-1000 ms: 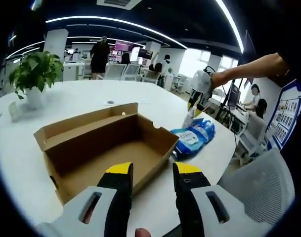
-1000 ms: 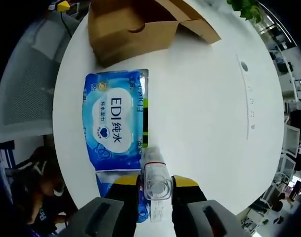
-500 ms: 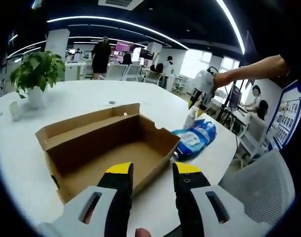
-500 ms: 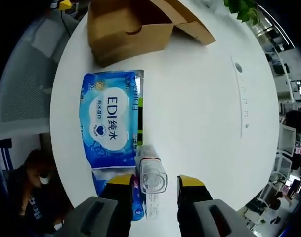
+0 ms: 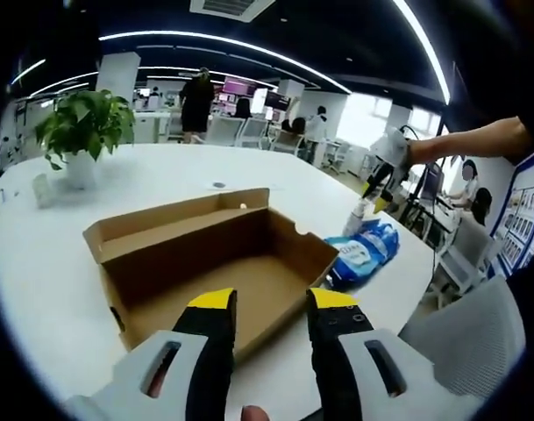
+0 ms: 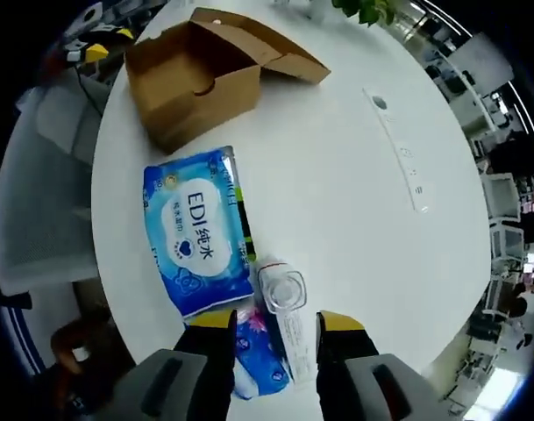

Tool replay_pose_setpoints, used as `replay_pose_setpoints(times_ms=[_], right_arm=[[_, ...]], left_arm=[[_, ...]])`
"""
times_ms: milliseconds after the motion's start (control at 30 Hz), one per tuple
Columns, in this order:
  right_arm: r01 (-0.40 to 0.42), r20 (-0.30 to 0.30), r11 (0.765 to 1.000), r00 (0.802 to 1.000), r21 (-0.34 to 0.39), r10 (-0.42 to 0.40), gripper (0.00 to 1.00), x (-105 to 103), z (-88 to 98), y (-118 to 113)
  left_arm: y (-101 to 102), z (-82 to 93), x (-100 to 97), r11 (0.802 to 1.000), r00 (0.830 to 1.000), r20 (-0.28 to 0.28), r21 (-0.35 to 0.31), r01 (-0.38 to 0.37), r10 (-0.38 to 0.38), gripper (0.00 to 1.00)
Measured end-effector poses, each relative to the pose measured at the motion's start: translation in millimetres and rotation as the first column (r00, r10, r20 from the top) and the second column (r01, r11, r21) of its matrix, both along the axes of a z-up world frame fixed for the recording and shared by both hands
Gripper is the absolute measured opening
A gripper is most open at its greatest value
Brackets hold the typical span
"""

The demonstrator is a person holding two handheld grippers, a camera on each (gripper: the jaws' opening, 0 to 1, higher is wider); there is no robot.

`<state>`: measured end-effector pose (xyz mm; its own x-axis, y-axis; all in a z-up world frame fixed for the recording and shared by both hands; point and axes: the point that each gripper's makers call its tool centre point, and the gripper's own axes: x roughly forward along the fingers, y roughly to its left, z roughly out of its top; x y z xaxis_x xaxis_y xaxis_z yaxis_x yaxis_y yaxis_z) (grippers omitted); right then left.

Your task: Operate the shoe box by opening the lid, removing the specified soft item, and placing it in the target area until the item is outside and the box remains undamaged.

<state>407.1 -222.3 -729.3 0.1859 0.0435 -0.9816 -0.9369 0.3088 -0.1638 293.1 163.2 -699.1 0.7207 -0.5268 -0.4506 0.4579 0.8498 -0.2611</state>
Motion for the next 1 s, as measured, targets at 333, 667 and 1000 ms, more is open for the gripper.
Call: replay_pose_setpoints(times_ms=[333,667,1000], right_arm=[[0.115,0.070,0.989,0.990,0.093,-0.122,0.33,-14,8.6,-11],[0.239,0.081,0.945,0.961,0.224,-0.263,0.33,-30,11.5,-10],[0.324,0.053,0.846,0.923,0.423,-0.380,0.32,-40,21.1,13]], left_arm=[[49,-0.1,10.0,0.975,0.977,0.013,0.058,-0.215,0.214,0.35],[75,-13.0,5.0,0.939,0.954,-0.014,0.183,-0.291,0.299,0.36],[104,-34.5,-6.5,0.896,0.906,-0.110,0.233,-0.377,0.410,0.34]])
